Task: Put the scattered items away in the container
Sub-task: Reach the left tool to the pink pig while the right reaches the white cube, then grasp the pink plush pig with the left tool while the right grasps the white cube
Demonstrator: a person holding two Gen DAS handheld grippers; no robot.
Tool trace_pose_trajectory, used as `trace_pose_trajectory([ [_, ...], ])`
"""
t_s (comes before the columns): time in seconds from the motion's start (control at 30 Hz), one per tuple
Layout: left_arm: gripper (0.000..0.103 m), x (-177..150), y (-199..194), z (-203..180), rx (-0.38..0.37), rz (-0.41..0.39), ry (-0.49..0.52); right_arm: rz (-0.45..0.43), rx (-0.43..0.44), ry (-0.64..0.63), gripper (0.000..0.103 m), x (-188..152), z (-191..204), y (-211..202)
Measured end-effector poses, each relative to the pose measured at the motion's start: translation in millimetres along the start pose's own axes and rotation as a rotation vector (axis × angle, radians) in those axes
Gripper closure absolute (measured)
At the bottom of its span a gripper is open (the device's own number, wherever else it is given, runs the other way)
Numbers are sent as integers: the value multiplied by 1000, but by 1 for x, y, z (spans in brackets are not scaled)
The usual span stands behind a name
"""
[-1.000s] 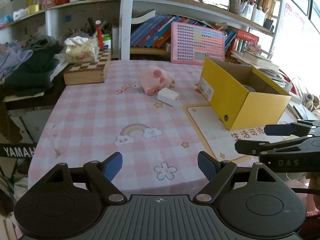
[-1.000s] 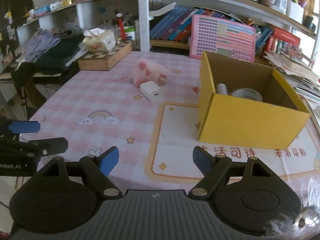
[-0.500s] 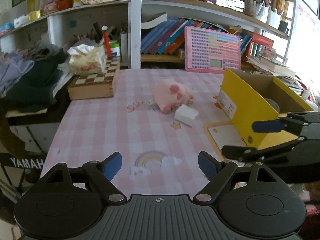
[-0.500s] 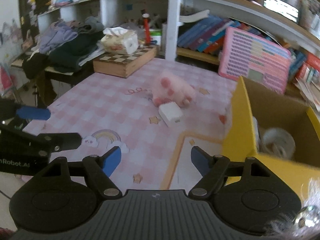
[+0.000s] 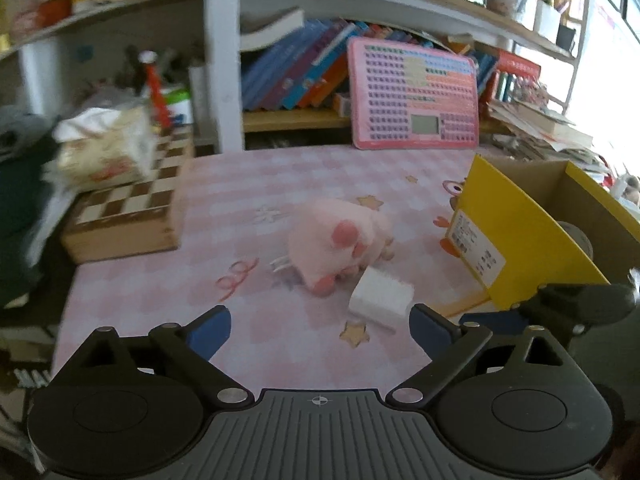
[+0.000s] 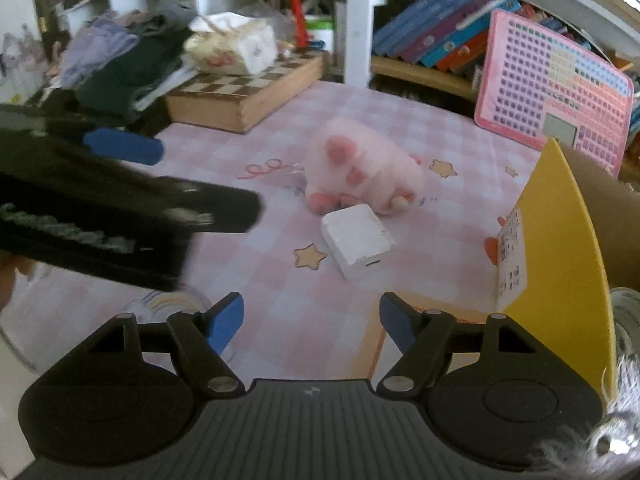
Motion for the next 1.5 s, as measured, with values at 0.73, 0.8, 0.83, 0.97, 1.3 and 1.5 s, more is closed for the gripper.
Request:
trace_pose_trajectory([
  [0.73,6,28,137,-5,-110,118,99,20,-124,114,26,14,-31,83],
  [0.8,6,26,143,-6,-115,128,102,17,-121,107,29,16,-31,85],
  [0.83,6,24,144,-7,-118,134,103,14,-118,101,34,16,-30,85],
  [0.97,11,21,146,-6,-125,144,88,7,-89,71,43,17,-26,83],
  [1.3,18,25,113,16,-60,123,-22,49,-19,82,44,12,-23,66],
  [1.5,18,31,67,24,-13,64,-58,31,42,57,44,13,-12,42],
])
Point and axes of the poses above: each gripper's, at about its wrist camera, not at the fingertips, and y roughly the way its jaws point, z to its left, x to its top, the point moved 3 cm from there along y, roughly the way its jaws point, and after that the axes turned 11 degrees about -z, right-handed, at the moved point
